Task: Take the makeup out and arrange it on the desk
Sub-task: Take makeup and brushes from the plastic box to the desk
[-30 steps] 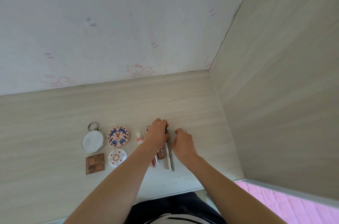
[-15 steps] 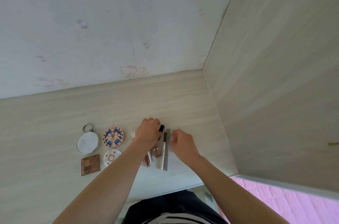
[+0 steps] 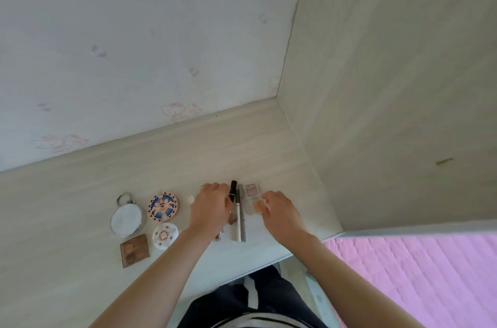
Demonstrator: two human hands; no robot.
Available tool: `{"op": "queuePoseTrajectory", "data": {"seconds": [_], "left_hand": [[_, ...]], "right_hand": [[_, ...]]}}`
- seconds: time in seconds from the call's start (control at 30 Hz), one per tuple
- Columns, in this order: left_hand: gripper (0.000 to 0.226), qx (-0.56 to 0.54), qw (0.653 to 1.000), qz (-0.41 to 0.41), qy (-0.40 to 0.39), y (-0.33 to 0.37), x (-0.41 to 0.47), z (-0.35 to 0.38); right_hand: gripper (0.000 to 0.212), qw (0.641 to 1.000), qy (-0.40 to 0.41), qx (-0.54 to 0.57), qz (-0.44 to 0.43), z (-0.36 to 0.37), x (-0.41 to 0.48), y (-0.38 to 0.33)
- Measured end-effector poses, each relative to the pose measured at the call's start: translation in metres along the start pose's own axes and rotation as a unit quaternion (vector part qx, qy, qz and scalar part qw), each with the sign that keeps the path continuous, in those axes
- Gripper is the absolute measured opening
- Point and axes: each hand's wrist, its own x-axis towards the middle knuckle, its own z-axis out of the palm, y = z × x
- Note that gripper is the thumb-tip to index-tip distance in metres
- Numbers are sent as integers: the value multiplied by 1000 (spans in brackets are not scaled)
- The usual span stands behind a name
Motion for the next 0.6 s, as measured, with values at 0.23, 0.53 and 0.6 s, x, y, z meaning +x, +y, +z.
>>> {"op": "queuePoseTrajectory", "data": {"seconds": [0.23,0.53,0.6], "left_hand": [[39,44,986,160,10,4,-38,11],[54,132,932,338,-10,8,-93,32],[54,134,920,369,-25,16,-104,36]], "right_hand": [[38,992,118,-52,5,37,-48,8],[51,970,198,-97,106,95,-127,24],[53,964,208,-77,145,102,-149,27]]}}
